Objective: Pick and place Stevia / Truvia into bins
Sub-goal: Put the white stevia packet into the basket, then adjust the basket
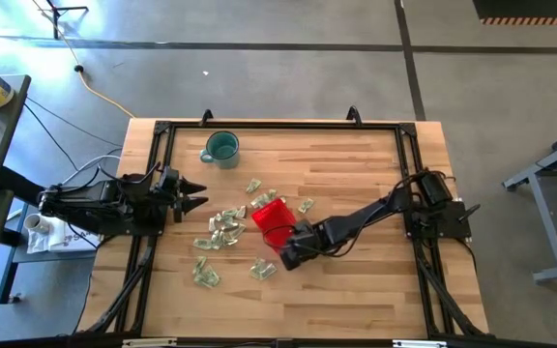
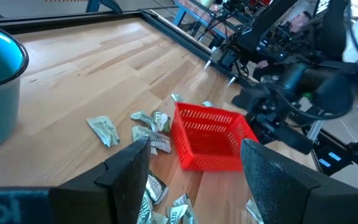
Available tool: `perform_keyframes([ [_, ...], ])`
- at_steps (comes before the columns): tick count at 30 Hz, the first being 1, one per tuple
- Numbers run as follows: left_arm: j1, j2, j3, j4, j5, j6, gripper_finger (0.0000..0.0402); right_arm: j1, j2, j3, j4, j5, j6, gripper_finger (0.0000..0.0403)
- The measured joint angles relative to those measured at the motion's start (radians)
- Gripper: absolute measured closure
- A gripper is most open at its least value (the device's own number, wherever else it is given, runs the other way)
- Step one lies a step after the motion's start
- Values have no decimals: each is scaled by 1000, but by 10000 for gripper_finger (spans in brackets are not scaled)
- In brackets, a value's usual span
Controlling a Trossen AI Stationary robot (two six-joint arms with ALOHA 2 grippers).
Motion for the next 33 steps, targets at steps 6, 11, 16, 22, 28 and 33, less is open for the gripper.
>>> perform_keyframes([
  [6, 0, 0, 0, 0, 0, 0, 119, 60, -42, 132, -275, 55, -8, 397],
  [11, 0, 0, 0, 0, 0, 0, 119, 51, -75, 278, -449, 248, -57, 399],
  [16, 0, 0, 0, 0, 0, 0, 119, -101, -49, 279, -373, 188, -261, 396],
  [22, 0, 0, 0, 0, 0, 0, 119, -208, -8, 281, -255, 5, -433, 335],
  [28, 0, 0, 0, 0, 0, 0, 119, -201, -7, 281, -267, -14, -468, 226],
  [33, 0, 0, 0, 0, 0, 0, 119, -170, 5, 282, -262, 7, -523, 207],
])
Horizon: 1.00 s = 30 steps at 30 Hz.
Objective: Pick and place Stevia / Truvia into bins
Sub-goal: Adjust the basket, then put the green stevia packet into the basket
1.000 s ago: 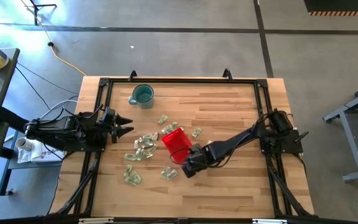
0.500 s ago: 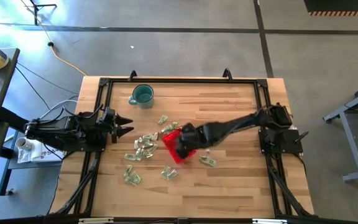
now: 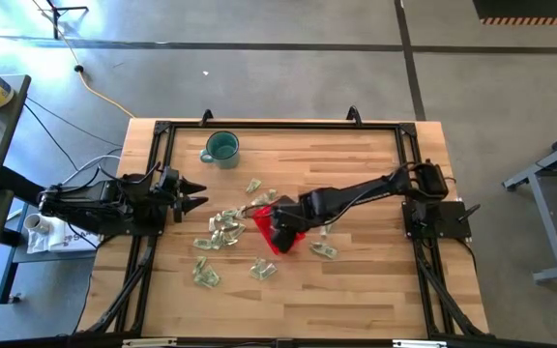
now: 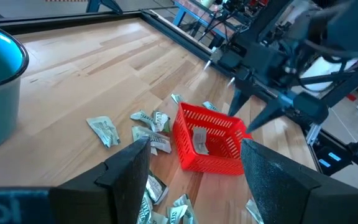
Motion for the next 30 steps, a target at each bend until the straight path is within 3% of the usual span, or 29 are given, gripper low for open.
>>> perform_keyframes([
  [5, 0, 0, 0, 0, 0, 0, 119, 19, 36, 0, 60, -39, -33, 247],
  [16, 0, 0, 0, 0, 0, 0, 119, 26, 96, 0, 70, -88, 48, 396],
  [23, 0, 0, 0, 0, 0, 0, 119, 71, 84, 1, 67, -124, 80, 358],
  [27, 0, 0, 0, 0, 0, 0, 119, 90, 57, 0, 69, -22, 121, 322],
  [30, 0, 0, 0, 0, 0, 0, 119, 98, -5, 1, 54, 122, 125, 293],
])
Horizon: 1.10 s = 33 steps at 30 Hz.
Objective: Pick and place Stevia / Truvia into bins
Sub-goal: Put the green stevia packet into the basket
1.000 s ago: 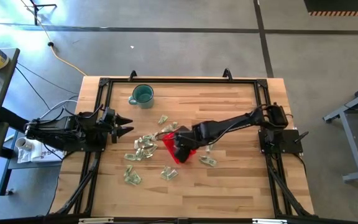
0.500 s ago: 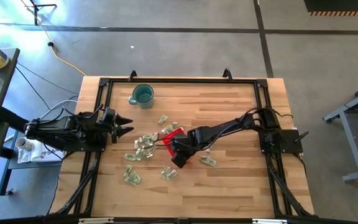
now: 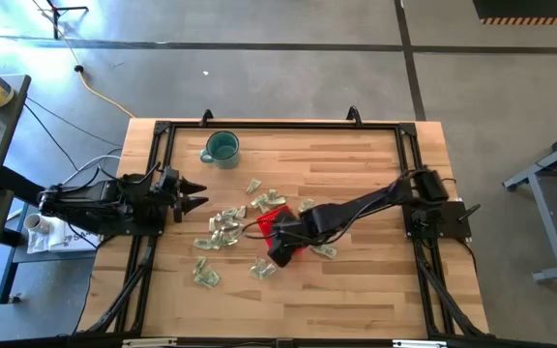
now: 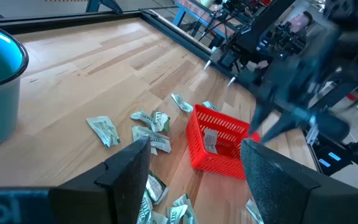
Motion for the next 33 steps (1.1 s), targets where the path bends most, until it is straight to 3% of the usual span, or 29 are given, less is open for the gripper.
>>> perform_keyframes([
  [4, 0, 0, 0, 0, 0, 0, 119, 0, -86, 0, -109, 169, -40, 252],
  [13, 0, 0, 0, 0, 0, 0, 119, 1, -205, 0, -644, 139, -28, 181],
  [18, 0, 0, 0, 0, 0, -1, 119, -1, -220, 0, -669, 140, -25, 174],
  [22, 0, -1, 0, 96, -77, -40, 119, 15, -220, 0, -654, 126, -28, 178],
  [26, 0, -2, 0, 146, -82, -124, 119, 53, -220, 0, -655, 89, -31, 184],
  [29, 0, 0, 0, 181, -204, -166, 119, 79, -220, -14, -659, 63, -16, 186],
  [33, 0, 13, 2, 311, -235, -231, 119, 112, -220, -57, -674, 21, 26, 187],
])
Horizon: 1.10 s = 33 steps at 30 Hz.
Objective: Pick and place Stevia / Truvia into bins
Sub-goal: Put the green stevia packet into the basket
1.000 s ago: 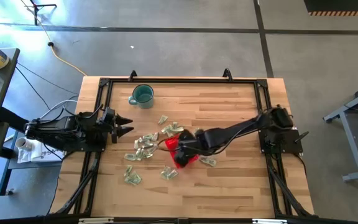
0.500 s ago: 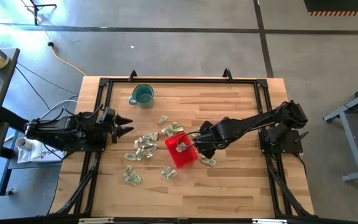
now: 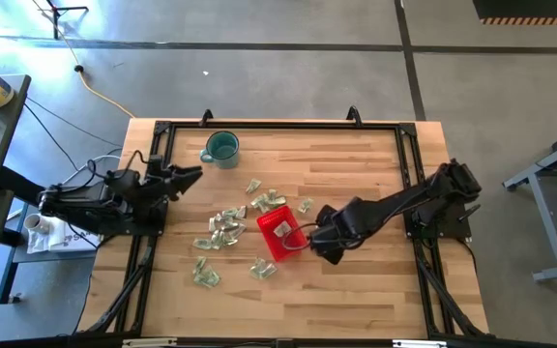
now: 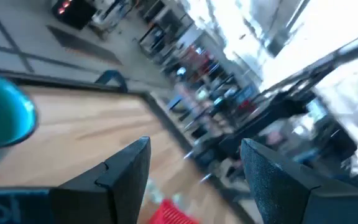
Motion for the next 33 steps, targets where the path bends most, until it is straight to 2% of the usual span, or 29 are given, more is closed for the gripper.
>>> perform_keyframes([
  [5, 0, 77, 0, 58, -23, -8, 119, 35, 0, -47, 12, -27, 61, 187],
  [8, 0, 154, 17, 54, 98, 27, 119, 55, 0, -59, 25, -28, 84, 187],
  [10, 0, 233, 77, 32, 196, 48, 121, 67, 0, -64, 24, -29, 91, 187],
  [12, 0, 323, 156, -99, 267, 38, 129, 75, -2, -83, 32, -48, 108, 187],
  [14, -1, 431, 246, -306, 307, -23, 144, 84, -9, -122, 39, -83, 136, 188],
  [17, 0, 594, 369, -617, 350, -198, 169, 100, -38, -205, 61, -131, 217, 187],
  [20, 0, 730, 442, -776, 380, -304, 187, 118, -85, -303, 117, -159, 316, 187],
  [25, -33, 906, 453, -752, 429, -393, 181, 124, -171, -431, 208, -163, 421, 182],
  [33, -102, 1144, 449, -691, 439, -588, 97, 116, -226, -505, 225, -86, 417, 175],
])
